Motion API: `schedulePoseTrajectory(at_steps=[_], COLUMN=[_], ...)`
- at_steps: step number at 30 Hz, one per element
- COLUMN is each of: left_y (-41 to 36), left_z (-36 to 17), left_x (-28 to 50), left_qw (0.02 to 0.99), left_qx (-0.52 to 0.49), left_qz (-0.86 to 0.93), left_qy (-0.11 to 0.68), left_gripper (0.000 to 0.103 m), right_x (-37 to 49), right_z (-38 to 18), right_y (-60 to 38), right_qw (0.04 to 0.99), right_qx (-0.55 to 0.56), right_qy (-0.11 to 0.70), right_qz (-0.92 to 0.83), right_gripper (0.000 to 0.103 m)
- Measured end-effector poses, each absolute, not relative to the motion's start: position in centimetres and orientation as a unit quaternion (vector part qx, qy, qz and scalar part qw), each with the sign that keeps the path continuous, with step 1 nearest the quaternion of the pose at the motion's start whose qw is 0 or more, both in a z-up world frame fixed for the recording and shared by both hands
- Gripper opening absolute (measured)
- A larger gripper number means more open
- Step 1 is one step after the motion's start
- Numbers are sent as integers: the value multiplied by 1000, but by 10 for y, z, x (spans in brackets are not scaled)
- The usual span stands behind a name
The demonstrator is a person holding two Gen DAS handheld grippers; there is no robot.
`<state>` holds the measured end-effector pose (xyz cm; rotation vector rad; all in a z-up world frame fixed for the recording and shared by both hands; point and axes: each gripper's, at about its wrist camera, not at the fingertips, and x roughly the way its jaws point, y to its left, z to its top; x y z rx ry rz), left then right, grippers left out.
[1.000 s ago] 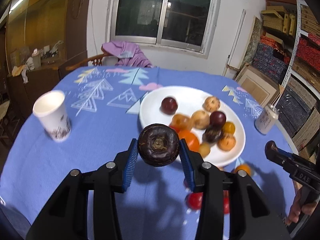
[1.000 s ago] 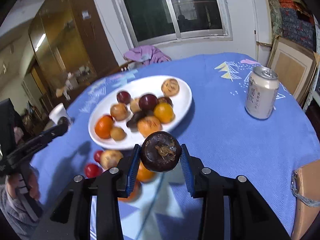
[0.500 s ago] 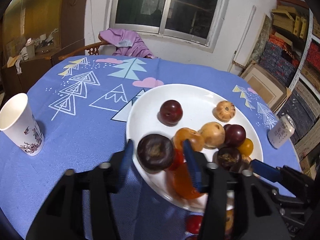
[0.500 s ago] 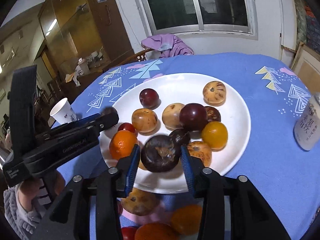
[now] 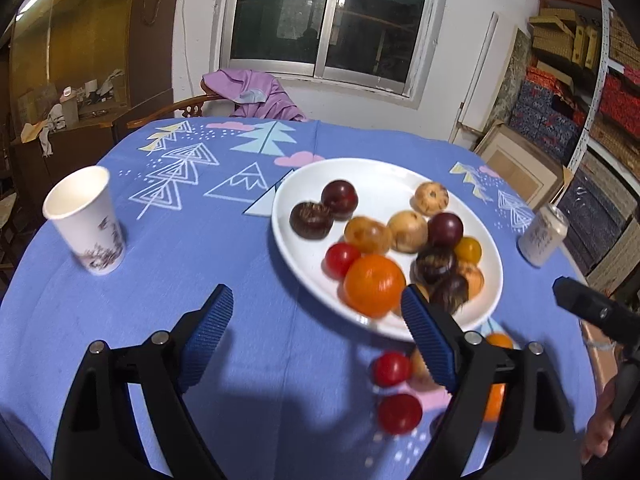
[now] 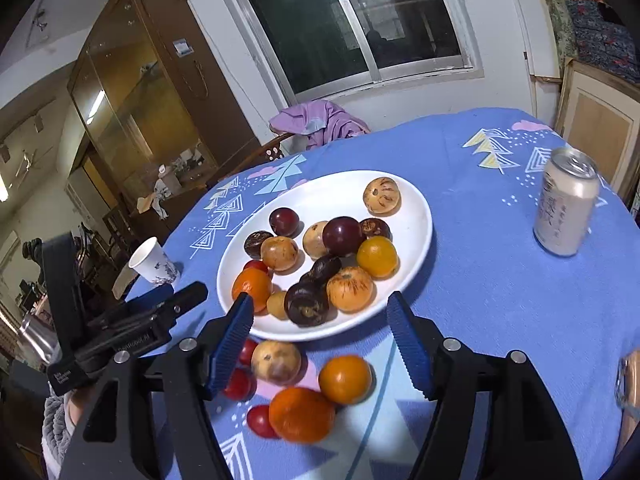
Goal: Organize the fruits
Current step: 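Lower both dark brown fruits onto the white plate and open both tools, then grasp the red tomato with the left tool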
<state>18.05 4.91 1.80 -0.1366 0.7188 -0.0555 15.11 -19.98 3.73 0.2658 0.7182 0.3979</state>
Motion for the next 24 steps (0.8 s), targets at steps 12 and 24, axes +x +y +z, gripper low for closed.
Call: schedulePoseTrajectory(at_steps=[12,24], left_y=[13,-2], left_z=[-16,-22], left_x=[137,138], left_qw=[924,918], left_qx=[12,36], left_qz=[-48,-82], left_qy=[380,387], left_gripper=[88,63], right_x=[130,132], right_z=[30,26], right_y=[-229,-227], right_qw=[905,901], right_qx=[166,163], right_qy=[347,358], right_qz=[182,181], right_gripper=[80,80])
